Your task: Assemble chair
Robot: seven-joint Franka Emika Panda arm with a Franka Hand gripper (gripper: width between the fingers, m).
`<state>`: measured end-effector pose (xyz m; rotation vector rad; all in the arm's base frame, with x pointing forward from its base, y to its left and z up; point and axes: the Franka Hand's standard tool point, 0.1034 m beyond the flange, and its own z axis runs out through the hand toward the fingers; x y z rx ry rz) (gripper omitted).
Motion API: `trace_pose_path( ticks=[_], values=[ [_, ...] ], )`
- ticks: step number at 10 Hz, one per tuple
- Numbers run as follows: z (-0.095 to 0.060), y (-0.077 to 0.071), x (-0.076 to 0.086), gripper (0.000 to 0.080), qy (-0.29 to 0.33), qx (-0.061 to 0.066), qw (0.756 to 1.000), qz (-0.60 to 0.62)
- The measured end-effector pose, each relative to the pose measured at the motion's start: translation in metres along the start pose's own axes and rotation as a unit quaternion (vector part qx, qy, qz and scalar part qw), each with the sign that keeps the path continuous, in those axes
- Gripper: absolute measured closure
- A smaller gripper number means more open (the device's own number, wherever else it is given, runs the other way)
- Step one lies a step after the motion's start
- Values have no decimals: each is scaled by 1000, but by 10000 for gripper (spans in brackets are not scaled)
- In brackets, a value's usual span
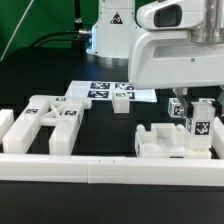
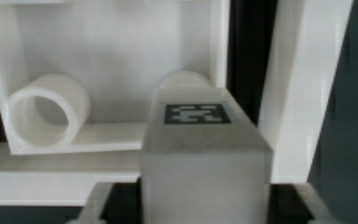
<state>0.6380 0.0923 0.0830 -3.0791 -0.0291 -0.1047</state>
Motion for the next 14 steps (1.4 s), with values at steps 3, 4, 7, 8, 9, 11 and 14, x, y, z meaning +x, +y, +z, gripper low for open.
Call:
trace_pose_path(
  ticks=[3,4,7,8,9,11,14],
  values=[
    [1,-4,-1,514,-1,4,989,151],
    [1,-6,-2,514,-2,5,981,195],
    [2,-12,-3,514,-2,6,950,313],
    [3,-15,-3,514,1,7,937,350],
    [3,-17,-3,514,2,11,920,392],
    [3,-19,-4,514,0,11,886,464],
    [3,-20,-4,514,-1,10,865,501]
  ],
)
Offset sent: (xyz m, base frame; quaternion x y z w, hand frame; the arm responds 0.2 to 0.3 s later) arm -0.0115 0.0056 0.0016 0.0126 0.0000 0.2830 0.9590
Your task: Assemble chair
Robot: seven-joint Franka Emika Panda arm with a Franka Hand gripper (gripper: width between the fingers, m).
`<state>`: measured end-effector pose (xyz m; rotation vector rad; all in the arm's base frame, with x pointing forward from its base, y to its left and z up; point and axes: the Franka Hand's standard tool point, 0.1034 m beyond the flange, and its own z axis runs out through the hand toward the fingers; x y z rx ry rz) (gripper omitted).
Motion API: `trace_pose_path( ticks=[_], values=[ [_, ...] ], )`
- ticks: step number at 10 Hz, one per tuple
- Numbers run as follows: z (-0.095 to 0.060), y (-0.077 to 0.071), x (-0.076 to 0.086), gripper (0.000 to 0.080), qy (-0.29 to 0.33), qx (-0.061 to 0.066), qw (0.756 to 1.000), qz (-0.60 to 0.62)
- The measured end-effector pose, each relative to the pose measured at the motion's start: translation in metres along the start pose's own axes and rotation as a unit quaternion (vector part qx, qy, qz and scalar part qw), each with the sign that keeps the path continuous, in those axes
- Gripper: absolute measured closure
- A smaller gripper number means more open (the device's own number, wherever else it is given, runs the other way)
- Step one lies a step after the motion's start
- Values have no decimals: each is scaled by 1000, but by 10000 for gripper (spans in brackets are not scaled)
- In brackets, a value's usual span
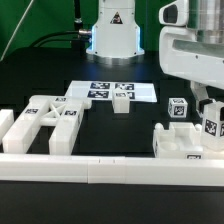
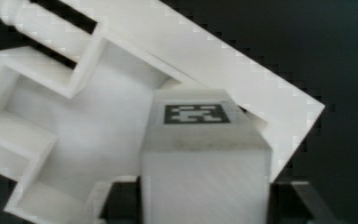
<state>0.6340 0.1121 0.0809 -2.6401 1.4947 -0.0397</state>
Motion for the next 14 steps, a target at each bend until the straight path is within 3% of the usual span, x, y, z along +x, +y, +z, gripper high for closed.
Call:
trace_pose_path(
  ticks=[1,2,3,7,12,14],
  values=[
    [0,0,0,514,0,0,1000,-15],
    [0,0,-1,325,-1,-1,999,-38],
    [0,0,-1,194,-2,-2,999,-51],
    [0,-1,-2,150,-1,0,978,-207],
    [0,-2,-7,150,0,-6,912,-409],
    [1,-2,-7,150,2,-8,876,-483]
  ],
)
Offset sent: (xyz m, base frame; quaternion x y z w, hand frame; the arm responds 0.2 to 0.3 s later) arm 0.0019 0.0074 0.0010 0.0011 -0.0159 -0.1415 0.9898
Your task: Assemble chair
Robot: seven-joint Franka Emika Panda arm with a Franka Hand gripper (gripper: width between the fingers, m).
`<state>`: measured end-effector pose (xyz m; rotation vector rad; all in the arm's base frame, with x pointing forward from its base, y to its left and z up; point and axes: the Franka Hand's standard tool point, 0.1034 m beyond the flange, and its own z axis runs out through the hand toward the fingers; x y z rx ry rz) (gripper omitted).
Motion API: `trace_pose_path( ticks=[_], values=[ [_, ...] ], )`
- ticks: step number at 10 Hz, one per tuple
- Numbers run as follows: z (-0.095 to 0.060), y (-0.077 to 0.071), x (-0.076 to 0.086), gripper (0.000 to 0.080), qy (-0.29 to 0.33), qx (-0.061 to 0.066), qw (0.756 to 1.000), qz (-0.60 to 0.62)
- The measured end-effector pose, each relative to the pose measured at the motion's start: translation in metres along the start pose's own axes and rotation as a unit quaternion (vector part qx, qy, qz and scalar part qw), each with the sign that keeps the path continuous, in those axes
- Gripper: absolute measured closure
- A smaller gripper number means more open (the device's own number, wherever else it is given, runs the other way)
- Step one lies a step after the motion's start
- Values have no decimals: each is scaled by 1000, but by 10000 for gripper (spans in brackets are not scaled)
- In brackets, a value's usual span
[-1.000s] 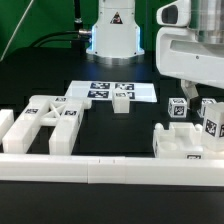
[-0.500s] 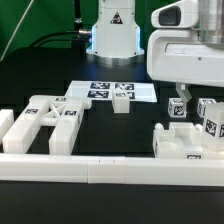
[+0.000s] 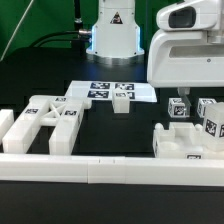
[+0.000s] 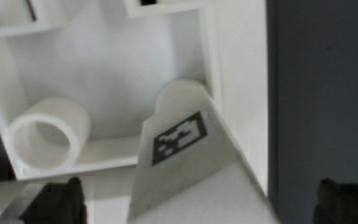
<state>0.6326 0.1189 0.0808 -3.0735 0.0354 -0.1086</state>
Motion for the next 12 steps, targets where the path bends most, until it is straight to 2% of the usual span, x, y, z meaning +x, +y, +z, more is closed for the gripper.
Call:
trace_pose_path(
  ticks=[3,5,6,7,9,12],
  values=[
    [1,-1,0,150,0,0,997,-79],
    [1,-1,0,150,-1,-10,986,-165],
    [1,0,0,150,-1,-10,985,-171],
    [1,1,0,245,-1,-10,985,-175],
    [1,1,0,514,-1,-10,985,-174],
    [1,1,0,514,0,-9,994,-113]
  ],
)
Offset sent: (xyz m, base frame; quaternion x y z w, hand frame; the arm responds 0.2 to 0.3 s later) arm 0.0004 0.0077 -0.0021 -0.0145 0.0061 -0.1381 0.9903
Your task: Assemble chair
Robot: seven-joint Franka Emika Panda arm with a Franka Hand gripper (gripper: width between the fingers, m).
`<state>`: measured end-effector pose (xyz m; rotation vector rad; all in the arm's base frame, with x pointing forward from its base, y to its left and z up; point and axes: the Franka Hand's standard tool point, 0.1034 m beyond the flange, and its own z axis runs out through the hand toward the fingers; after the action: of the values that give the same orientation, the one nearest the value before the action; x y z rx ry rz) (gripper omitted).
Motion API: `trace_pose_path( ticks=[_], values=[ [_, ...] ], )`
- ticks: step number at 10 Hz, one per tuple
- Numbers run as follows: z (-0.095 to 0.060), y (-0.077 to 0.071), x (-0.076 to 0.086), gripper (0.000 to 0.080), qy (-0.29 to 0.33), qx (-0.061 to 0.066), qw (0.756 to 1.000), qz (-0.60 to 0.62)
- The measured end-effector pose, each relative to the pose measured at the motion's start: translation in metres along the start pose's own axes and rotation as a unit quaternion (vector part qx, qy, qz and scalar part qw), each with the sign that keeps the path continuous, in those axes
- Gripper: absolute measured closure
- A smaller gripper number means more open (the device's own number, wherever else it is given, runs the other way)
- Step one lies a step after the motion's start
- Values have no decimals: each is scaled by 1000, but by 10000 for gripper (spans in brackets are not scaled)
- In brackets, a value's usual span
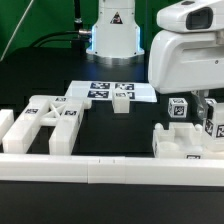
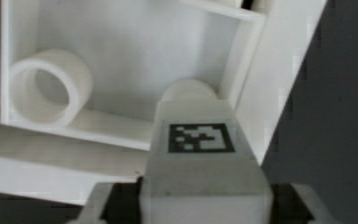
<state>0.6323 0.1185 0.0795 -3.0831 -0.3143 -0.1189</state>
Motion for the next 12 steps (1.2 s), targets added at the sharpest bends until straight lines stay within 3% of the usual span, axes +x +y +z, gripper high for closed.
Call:
trace_pose_path(
  ticks=[2,5,8,12],
  values=[
    [1,0,0,514,0,3,996,94],
    [1,0,-1,512,0,5,966,258],
    [2,-2,-2,512,-1,5,917,399],
    [2,-6,-1,512,2,1,829,560]
  ],
)
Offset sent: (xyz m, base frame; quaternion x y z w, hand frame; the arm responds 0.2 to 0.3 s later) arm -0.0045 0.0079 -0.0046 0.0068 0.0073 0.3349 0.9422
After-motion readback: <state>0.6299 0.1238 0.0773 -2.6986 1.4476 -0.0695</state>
